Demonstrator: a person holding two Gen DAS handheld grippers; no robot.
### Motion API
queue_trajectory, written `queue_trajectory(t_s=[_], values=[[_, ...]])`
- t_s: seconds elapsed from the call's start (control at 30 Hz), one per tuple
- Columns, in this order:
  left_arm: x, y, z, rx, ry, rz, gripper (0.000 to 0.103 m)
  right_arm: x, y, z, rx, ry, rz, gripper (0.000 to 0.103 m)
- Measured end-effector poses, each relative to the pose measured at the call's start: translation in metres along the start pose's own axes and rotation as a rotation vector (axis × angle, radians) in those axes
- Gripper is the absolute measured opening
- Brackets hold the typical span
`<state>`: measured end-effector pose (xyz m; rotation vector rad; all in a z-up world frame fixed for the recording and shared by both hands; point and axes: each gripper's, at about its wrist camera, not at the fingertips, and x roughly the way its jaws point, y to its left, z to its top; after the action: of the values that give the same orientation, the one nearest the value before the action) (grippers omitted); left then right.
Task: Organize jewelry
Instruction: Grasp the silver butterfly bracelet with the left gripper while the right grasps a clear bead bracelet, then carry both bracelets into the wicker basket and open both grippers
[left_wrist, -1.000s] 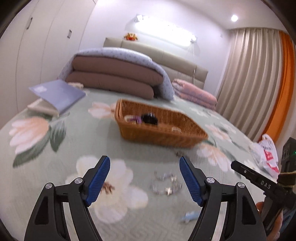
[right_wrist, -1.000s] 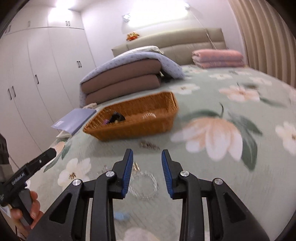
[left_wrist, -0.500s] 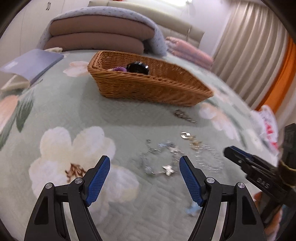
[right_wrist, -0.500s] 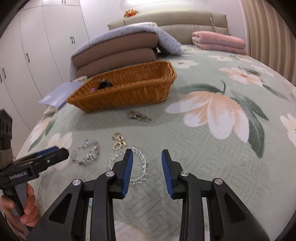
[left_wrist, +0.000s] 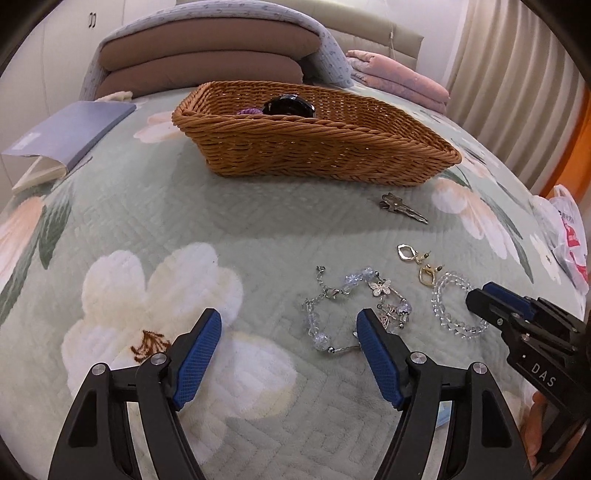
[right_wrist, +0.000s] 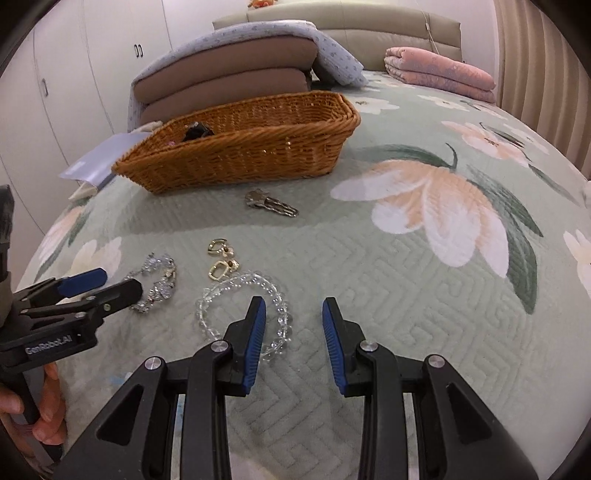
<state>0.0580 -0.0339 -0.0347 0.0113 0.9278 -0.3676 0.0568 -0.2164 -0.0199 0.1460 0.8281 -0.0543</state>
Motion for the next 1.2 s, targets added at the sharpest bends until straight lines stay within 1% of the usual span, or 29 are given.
queue_trajectory(t_s=[0.07,0.17,0.27,0.3,0.33,0.4,0.43,0.47,0.5,0.53,0.6,0.67,0.73,0.83,0.9,0.97,1.1,1.2], values=[[0.002,0.001,0.001,-0.006,0.009,0.002,0.077,0.001,-0.001,0.002,0.001,0.008,0.005,0.034],[0.003,0.005,0.001,-0.018,0.011,-0.013,0.078,0.003,-0.001,0.004,0.006,0.016,0.009,0.034],[0.003,0.003,0.000,-0.001,0.003,0.000,0.078,0.006,0.003,0.007,-0.006,0.016,0.010,0.034],[0.002,0.002,-0.001,0.003,-0.001,0.006,0.078,0.007,0.005,0.008,-0.015,0.016,0.006,0.031],[0.002,0.001,-0.001,0.005,-0.005,0.011,0.077,0.007,0.008,0.007,-0.028,0.011,-0.001,0.020],[0.002,-0.001,-0.001,0.014,-0.008,0.002,0.055,0.007,0.012,0.006,-0.046,0.007,-0.005,0.012],[0.002,-0.002,-0.001,0.018,-0.006,-0.009,0.038,0.006,0.012,0.005,-0.048,0.003,-0.006,0.010],[0.001,-0.004,-0.001,0.028,-0.008,-0.024,0.026,0.006,0.012,0.005,-0.048,0.000,-0.006,0.010],[0.001,-0.006,-0.002,0.038,-0.007,-0.034,0.019,0.006,0.012,0.005,-0.046,-0.003,-0.003,0.009],[0.001,-0.008,-0.003,0.046,-0.009,-0.034,0.010,0.005,0.011,0.004,-0.041,-0.006,0.003,0.009],[-0.003,-0.010,-0.004,0.053,-0.030,-0.027,0.009,0.003,0.007,0.004,-0.023,-0.017,0.019,0.009],[-0.007,-0.006,-0.005,0.033,-0.051,-0.046,0.009,-0.001,0.003,0.003,-0.008,-0.040,0.043,0.009],[-0.015,0.002,-0.006,-0.002,-0.082,-0.097,0.009,-0.008,-0.001,0.002,0.007,-0.076,0.063,0.009],[-0.033,0.012,-0.006,-0.029,-0.168,-0.170,0.009,-0.019,-0.002,0.001,0.016,-0.128,0.079,0.009],[-0.035,0.014,-0.003,-0.030,-0.172,-0.189,0.009,-0.021,-0.002,0.001,0.017,-0.137,0.081,0.009],[-0.032,0.011,0.001,-0.002,-0.162,-0.219,0.009,-0.021,-0.001,0.001,0.016,-0.133,0.087,0.009],[-0.041,0.007,0.002,0.030,-0.187,-0.205,0.009,-0.025,-0.005,0.000,0.030,-0.149,0.108,0.009],[-0.053,0.005,0.001,0.040,-0.212,-0.225,0.009,-0.026,-0.007,0.000,0.037,-0.156,0.117,0.009]])
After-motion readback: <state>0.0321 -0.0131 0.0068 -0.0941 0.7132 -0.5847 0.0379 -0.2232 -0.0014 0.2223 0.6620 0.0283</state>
